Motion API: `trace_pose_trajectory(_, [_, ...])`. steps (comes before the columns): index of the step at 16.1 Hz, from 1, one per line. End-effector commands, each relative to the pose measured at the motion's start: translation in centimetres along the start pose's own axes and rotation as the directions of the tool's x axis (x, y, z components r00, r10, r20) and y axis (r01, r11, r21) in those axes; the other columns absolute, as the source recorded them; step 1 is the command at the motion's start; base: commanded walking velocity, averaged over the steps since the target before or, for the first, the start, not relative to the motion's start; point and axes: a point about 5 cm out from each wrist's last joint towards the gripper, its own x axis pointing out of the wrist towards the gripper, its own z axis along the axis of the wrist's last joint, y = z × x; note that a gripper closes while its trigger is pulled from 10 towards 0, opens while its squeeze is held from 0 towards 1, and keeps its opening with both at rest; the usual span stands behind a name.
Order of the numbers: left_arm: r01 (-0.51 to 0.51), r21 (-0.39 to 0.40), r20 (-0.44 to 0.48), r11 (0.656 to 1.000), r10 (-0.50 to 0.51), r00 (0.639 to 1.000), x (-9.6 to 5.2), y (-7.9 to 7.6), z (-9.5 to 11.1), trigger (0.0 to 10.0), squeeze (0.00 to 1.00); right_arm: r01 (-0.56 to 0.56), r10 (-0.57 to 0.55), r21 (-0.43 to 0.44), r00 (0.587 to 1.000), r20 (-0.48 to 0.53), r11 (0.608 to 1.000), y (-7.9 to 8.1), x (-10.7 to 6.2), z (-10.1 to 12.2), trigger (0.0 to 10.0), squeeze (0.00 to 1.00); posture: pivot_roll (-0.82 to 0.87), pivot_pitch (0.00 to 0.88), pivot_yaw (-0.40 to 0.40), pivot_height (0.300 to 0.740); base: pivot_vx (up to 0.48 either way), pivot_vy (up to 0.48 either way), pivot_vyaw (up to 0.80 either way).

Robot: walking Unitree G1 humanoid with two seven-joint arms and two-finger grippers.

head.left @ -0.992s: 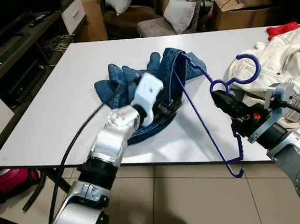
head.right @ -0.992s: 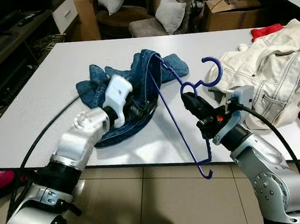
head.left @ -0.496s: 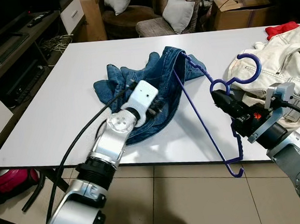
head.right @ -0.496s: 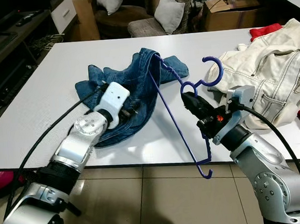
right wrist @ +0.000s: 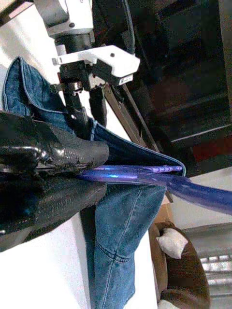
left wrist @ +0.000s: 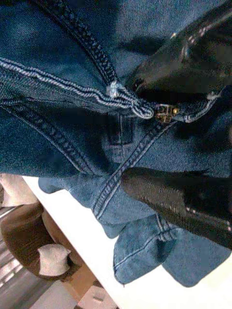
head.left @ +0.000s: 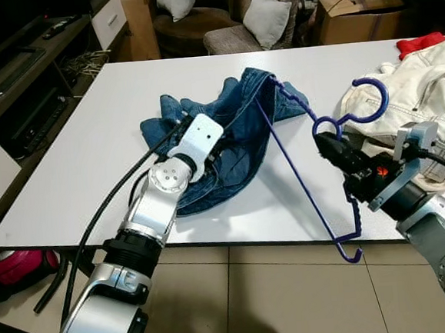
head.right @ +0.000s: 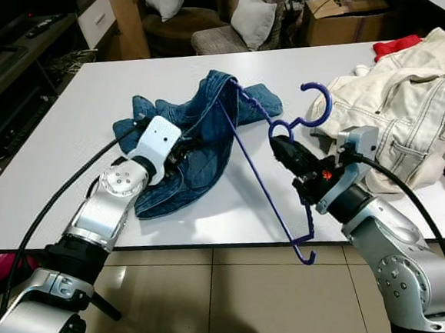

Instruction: Hang hanger

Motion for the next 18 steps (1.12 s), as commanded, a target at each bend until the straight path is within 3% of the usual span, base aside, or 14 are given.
trace_pose_trajectory(1, [0.008,-0.040,-0.011,0.999,-0.009,1.000,-0.1,0.2,-0.3,0.0,0.00,-0.014,0.015,-0.018,0.998,0.053,1.000,0.3,0.1,1.1,10.0,0.00,-0.20,0.000,0.089,0.740,0.000,0.000,0.00])
trace_pose_trajectory(5, [0.047,-0.156,-0.013,0.987,-0.050,0.999,-0.2,0.1,-0.4,0.0,0.00,-0.009,0.010,-0.014,0.998,0.056,1.000,0.3,0.0,1.0,10.0,0.00,-0.20,0.000,0.098,0.740,0.000,0.000,0.00])
trace_pose_trajectory(9, [0.120,-0.303,0.001,0.945,-0.126,0.992,-0.3,-0.6,-0.5,0.0,0.00,-0.004,0.005,-0.010,0.998,0.063,1.000,0.5,-0.1,0.8,10.0,0.00,-0.20,0.000,0.112,0.740,0.000,0.000,0.00])
trace_pose_trajectory(12, [0.117,-0.331,-0.005,0.936,-0.126,0.992,-0.2,-0.7,-0.5,0.0,0.00,-0.004,0.004,-0.004,0.998,0.066,1.000,0.6,-0.2,0.6,10.0,0.00,-0.20,0.000,0.118,0.740,0.000,0.000,0.00])
trace_pose_trajectory(14, [0.085,-0.351,0.047,0.932,-0.073,0.996,-0.1,0.6,0.7,0.0,0.00,0.011,-0.011,0.014,1.000,0.029,1.000,0.5,-0.4,0.0,10.0,0.00,-0.20,0.000,0.117,0.740,0.000,0.000,0.00])
trace_pose_trajectory(16, [0.065,-0.294,0.133,0.953,-0.026,0.991,-0.2,2.5,2.8,0.0,0.00,0.018,-0.015,0.024,0.993,-0.115,1.000,0.4,-0.8,-2.0,10.0,0.00,-0.19,0.000,0.118,0.740,0.000,0.000,0.00])
trace_pose_trajectory(17, [0.049,-0.189,0.197,0.981,-0.011,0.980,-0.5,4.2,4.7,0.0,0.00,0.022,-0.014,0.038,0.979,-0.205,0.999,0.5,-1.1,-3.6,10.0,0.00,-0.19,0.000,0.119,0.740,0.000,0.000,0.00])
trace_pose_trajectory(18, [0.034,-0.130,0.225,0.991,-0.004,0.974,-0.8,5.2,5.8,0.0,0.00,0.028,-0.015,0.056,0.972,-0.234,0.998,0.7,-1.1,-4.2,10.0,0.00,-0.19,0.000,0.118,0.740,0.000,0.000,0.00])
